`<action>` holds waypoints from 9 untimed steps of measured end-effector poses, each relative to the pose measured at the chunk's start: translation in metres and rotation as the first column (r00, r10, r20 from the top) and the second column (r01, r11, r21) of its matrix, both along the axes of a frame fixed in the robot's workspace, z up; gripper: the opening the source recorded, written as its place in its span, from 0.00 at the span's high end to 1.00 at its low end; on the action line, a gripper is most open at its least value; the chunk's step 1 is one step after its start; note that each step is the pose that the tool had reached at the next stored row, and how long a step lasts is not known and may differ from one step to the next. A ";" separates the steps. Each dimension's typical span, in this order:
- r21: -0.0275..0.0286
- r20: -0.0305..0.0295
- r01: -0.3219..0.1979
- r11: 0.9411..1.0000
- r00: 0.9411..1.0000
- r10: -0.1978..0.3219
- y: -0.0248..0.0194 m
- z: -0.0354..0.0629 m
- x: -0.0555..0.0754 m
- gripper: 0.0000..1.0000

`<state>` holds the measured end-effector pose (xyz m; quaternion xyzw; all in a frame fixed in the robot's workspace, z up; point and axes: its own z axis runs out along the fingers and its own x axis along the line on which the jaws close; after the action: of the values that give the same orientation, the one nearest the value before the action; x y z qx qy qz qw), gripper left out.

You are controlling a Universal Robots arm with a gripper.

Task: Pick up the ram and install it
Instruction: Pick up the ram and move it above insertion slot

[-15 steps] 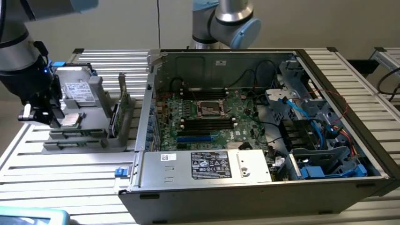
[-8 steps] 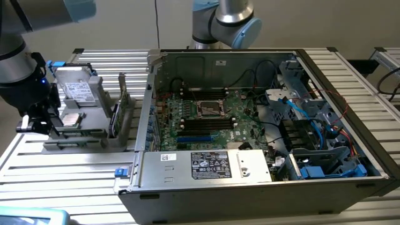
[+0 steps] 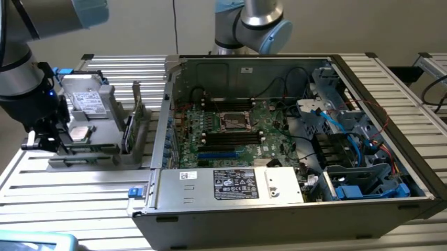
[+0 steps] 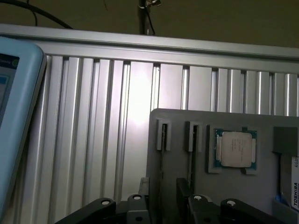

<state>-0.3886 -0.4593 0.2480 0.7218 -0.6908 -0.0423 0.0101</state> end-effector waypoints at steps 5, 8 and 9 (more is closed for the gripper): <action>0.000 0.001 0.000 1.000 1.000 0.000 0.0001 -0.0091 0.003 0.64; -0.003 0.001 0.000 1.000 1.000 0.000 0.0000 -0.0139 0.005 0.64; -0.005 0.001 0.000 1.000 1.000 0.000 0.0000 -0.0152 0.006 0.64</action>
<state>-0.3827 -0.4593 0.2327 0.7217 -0.6909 -0.0403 0.0113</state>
